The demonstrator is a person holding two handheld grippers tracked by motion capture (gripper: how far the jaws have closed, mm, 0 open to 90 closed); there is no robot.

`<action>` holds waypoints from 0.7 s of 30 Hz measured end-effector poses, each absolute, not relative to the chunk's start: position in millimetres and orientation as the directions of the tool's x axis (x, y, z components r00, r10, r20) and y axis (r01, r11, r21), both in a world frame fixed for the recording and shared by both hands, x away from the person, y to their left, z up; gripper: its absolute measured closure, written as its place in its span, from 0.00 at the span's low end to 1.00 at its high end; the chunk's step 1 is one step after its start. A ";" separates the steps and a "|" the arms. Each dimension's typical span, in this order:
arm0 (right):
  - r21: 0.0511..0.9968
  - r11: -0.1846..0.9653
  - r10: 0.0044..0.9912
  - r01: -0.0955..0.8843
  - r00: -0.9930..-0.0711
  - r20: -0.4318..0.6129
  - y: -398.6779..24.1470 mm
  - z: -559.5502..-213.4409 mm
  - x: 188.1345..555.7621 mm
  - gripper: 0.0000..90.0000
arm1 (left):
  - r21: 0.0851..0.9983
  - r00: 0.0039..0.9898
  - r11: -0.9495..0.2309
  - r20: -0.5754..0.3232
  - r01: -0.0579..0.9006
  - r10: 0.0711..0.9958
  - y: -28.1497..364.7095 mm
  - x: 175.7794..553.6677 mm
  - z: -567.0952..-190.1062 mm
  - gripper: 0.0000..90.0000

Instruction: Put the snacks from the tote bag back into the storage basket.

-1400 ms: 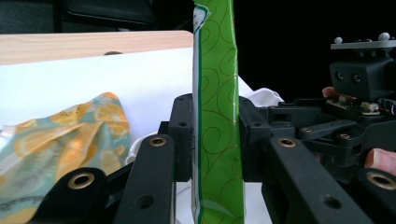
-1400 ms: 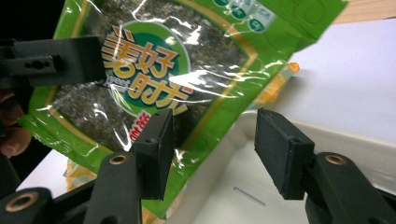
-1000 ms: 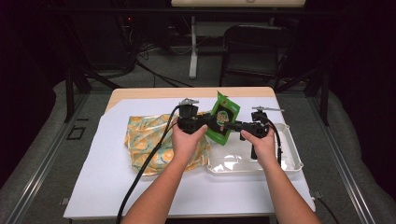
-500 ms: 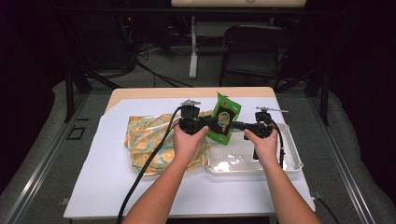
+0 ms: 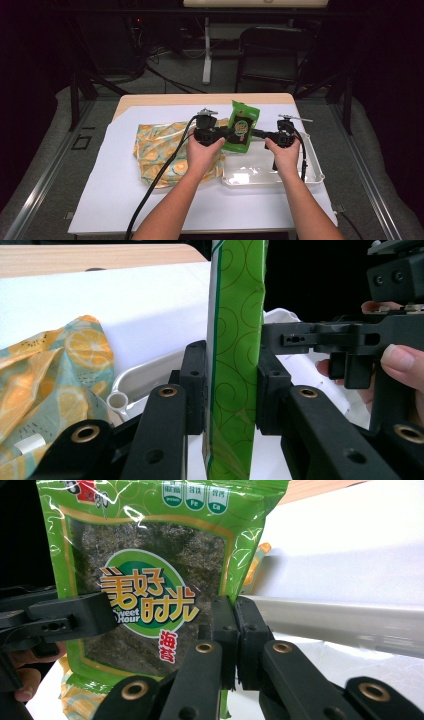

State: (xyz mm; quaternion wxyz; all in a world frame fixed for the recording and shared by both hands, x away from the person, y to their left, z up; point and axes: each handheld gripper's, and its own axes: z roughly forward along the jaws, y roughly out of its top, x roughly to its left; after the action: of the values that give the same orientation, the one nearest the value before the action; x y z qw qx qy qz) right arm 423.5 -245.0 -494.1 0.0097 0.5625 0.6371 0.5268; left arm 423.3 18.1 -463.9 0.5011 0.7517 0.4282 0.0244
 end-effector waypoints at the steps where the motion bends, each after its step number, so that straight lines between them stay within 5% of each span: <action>1: 0.685 -0.188 0.729 0.703 -0.367 0.577 -244.9 -494.1 423.2 0.99 | 0.775 0.632 -0.132 -0.391 0.619 0.669 17.8 423.3 -464.3 0.80; 21: 0.713 -0.172 0.767 0.680 -0.361 0.530 -246.1 -495.4 422.4 1.00 | 0.777 0.638 -0.171 -0.347 0.606 0.687 10.4 426.6 -475.1 0.78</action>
State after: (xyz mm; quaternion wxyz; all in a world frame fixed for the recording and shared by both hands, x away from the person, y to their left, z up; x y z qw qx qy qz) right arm 422.4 -246.1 -495.4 0.0421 0.5636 0.6420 0.5181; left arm 426.6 10.4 -475.1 0.4852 0.7640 0.4231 0.0418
